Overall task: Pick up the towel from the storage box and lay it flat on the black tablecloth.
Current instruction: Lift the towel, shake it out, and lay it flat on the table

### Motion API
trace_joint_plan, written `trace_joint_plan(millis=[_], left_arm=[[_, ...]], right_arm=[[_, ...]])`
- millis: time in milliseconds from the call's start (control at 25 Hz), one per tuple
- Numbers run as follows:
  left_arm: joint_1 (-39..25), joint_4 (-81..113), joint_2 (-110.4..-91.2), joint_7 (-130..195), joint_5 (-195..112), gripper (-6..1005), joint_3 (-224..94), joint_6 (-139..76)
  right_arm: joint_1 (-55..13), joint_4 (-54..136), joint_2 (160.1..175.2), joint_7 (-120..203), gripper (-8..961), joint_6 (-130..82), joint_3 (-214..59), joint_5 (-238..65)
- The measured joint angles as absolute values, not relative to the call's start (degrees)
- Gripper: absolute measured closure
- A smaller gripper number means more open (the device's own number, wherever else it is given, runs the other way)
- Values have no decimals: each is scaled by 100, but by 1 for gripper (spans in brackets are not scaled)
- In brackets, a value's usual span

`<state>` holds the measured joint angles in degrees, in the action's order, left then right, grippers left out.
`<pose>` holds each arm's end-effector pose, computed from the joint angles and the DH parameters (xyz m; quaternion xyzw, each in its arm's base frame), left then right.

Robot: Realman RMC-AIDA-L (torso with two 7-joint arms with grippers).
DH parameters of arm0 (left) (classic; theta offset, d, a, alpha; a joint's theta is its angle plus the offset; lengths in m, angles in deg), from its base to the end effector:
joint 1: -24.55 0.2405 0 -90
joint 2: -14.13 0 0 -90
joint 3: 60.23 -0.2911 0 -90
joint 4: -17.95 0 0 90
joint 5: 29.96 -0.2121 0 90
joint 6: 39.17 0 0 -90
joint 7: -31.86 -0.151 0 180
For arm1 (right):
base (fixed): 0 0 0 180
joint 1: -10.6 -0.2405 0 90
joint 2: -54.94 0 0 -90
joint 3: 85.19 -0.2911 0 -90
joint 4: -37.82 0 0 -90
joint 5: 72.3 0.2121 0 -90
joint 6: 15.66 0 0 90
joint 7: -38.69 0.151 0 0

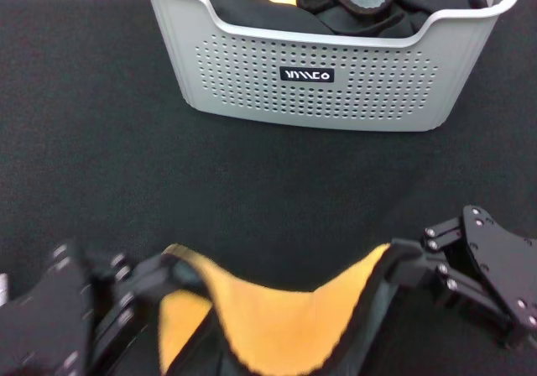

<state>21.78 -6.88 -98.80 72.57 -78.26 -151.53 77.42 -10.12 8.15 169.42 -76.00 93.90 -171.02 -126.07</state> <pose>-0.3065 0.1549 -0.0051 -0.8244 -0.0606 -0.5455 0.1385 0.2321 0.2421 -0.0353 0.8530 -0.1027 -0.5036 0.0910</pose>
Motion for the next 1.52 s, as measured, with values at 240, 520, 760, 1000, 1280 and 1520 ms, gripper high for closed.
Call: trace_joint_plan(millis=[240, 520, 760, 1000, 1280, 1520], left_arm=[[399, 1441, -10092, 6883, -7754, 991, -15154, 7613], [-130, 1332, -10327, 7027, -7597, 990, -15148, 6868], [-293, 1032, -10538, 7074, -7355, 990, -15142, 5937], [-356, 767, -10558, 7070, -7394, 989, -15167, 5102], [-403, 706, -10380, 7055, -7367, 988, -15061, 4345], [-406, 706, -10228, 6813, -7395, 987, -15023, 3977]], right_arm=[[-1033, 1519, 16890, -7623, 937, 9119, -17555, -12616], [-906, 1919, 16701, -7492, 937, 8543, -17955, -12606], [-942, 2096, 16641, -7420, 937, 8077, -18085, -12609], [-1027, 2134, 16680, -7418, 937, 7297, -18161, -12600], [-1089, 2092, 16727, -7478, 937, 6681, -18164, -12502], [-1252, 2071, 16802, -7533, 938, 6173, -18200, -12470]])
